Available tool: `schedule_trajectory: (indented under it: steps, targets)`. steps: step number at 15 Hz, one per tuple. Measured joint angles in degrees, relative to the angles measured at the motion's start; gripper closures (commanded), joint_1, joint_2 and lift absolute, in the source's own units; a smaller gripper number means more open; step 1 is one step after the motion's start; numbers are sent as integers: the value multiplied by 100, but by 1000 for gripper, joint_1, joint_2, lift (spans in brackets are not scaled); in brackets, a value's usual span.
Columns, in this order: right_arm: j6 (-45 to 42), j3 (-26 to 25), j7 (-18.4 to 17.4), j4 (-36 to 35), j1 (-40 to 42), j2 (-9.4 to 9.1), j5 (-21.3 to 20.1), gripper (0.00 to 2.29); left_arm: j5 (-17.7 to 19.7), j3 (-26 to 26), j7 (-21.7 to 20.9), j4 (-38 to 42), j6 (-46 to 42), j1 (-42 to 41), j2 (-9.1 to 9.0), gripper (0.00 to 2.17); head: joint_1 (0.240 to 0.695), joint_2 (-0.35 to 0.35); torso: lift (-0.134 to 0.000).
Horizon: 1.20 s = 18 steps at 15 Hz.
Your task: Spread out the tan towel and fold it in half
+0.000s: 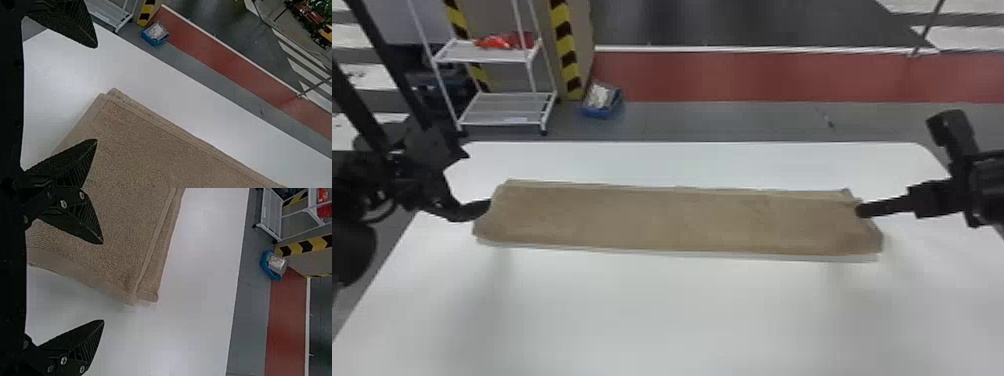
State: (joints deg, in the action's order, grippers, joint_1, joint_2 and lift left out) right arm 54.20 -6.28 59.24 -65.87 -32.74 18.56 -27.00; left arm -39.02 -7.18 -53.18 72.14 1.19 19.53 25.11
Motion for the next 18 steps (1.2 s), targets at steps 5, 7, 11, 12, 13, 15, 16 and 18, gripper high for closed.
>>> schedule_trajectory:
  steps: [5,7,11,12,13,15,16,18]
  targets:
    - [270,125,133,23,-98,71,-95,218,0,-7,-5,2,0,-12,11,26,695,15,-124]
    - [377,203,159,62,-97,77,-180,252,0,-7,-8,2,0,-16,12,26,695,15,-124]
    - [411,267,143,91,-52,23,-235,289,0,-7,-20,2,0,-22,28,29,695,20,-124]
    - [412,279,132,91,-49,8,-235,367,0,-7,-25,2,0,-30,30,33,695,22,-124]
    - [411,293,109,91,-46,-6,-240,383,0,-11,-26,7,0,-40,34,36,695,23,-124]
    - [394,300,67,92,-35,-56,-244,421,0,-33,-31,11,-3,-64,47,43,695,28,-124]
    - [379,291,52,92,-31,-83,-244,505,0,-51,-36,13,-11,-76,54,46,695,34,-124]
    - [362,275,13,88,-31,-123,-244,508,0,-79,-47,17,-57,-102,74,49,695,38,-124]
